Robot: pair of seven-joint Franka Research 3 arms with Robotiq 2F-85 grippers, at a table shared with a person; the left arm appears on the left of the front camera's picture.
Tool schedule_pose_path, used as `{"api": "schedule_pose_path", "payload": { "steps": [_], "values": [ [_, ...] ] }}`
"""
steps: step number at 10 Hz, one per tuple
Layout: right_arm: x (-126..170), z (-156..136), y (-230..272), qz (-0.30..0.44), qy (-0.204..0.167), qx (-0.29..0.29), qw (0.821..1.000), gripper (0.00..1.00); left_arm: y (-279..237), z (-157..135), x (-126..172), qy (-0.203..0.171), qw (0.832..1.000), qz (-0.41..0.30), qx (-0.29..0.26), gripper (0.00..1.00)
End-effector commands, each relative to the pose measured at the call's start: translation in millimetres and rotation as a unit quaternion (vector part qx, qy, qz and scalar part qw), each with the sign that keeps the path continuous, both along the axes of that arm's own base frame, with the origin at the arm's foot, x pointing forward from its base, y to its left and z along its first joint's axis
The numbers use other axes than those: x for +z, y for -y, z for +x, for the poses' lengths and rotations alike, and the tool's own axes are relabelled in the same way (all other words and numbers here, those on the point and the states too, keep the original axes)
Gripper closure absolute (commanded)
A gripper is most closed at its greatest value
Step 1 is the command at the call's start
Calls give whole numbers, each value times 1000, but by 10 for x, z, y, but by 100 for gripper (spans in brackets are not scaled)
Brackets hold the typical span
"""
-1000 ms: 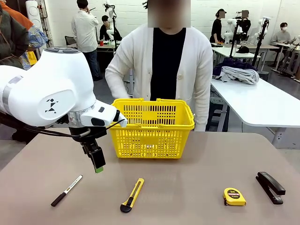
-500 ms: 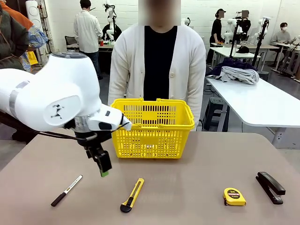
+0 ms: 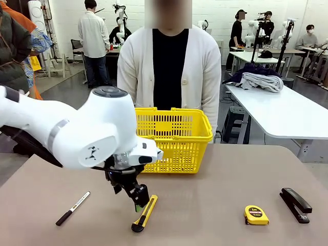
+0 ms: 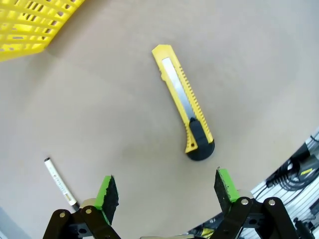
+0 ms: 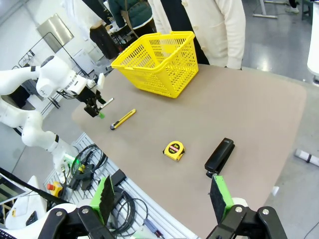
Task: Place the items the person wants into the basket.
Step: Pick up the item the person points to and place it in the Market Basket.
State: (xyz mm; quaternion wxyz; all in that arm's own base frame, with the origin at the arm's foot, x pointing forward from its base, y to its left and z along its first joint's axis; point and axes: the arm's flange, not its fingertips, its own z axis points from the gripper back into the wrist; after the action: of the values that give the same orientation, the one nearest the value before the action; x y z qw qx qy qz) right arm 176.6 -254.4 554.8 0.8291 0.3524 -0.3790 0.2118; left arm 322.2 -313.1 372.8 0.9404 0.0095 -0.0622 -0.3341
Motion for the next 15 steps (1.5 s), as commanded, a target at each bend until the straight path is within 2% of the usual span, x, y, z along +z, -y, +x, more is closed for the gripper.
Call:
{"api": "schedule_pose_path", "payload": {
  "steps": [1,7,15],
  "values": [
    [5,13,4,7,10,3,1000,0,198,80,-201,14,999,4,31,0],
    [5,13,4,7,10,3,1000,0,505,215,-439,26,998,7,57,0],
    [5,13,4,7,10,3,1000,0,540,325,-646,25,997,-8,72,0]
  ]
}}
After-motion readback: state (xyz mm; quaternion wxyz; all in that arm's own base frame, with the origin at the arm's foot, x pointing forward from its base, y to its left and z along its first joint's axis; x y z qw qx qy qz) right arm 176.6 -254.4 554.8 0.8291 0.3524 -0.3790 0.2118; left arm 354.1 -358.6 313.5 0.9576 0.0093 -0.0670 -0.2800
